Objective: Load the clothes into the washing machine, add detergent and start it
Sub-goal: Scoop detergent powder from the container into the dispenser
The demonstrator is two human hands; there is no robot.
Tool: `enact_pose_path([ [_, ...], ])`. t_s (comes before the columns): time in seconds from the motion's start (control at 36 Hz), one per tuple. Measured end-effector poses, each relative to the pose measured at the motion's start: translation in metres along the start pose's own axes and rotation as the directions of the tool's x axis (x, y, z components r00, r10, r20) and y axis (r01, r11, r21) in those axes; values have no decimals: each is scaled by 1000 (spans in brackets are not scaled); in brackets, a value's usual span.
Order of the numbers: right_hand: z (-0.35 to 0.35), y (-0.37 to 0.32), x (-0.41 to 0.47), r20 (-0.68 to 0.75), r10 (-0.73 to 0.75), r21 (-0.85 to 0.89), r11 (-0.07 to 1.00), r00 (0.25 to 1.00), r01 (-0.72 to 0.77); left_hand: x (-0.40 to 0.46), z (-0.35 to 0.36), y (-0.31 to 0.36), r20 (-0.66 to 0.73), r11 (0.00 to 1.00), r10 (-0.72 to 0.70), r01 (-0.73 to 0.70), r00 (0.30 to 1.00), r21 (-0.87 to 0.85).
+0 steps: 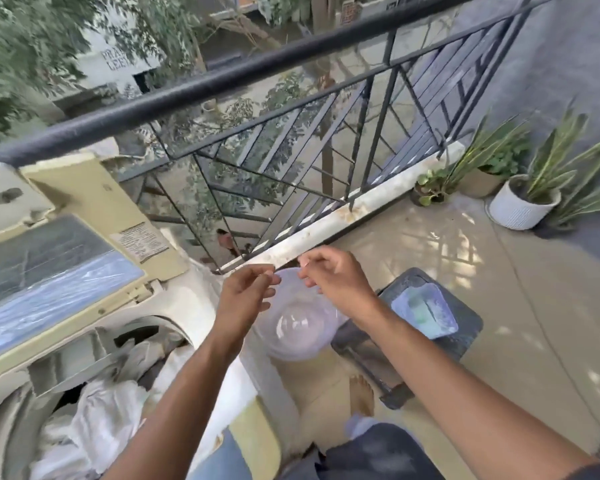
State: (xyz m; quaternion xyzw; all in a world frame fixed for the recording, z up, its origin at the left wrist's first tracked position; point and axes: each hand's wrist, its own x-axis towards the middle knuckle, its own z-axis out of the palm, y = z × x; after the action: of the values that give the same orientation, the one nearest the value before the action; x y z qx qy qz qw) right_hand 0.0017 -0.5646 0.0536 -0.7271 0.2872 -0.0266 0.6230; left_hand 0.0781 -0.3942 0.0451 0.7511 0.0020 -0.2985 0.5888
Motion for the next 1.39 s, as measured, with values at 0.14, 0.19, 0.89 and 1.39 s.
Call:
enact_pose_path([
  [0.14,-75,41,17,-116,56,-70,995,992,-64,26,76,11,95,995,-20,11,995,94],
  [0.19,-105,62,24,-147,76,-86,992,986,-89,38,107,11,122,991,-52,37,991,127],
  [0.89,-253,341,67,-318,431,-427,730,844,-533,161,373,-120,336,702,-387,39,859,711],
  [1.39,-254,355,74,-425,339,-506,680,839,-530,165,388,-128,297,726,-486,190,822,661],
])
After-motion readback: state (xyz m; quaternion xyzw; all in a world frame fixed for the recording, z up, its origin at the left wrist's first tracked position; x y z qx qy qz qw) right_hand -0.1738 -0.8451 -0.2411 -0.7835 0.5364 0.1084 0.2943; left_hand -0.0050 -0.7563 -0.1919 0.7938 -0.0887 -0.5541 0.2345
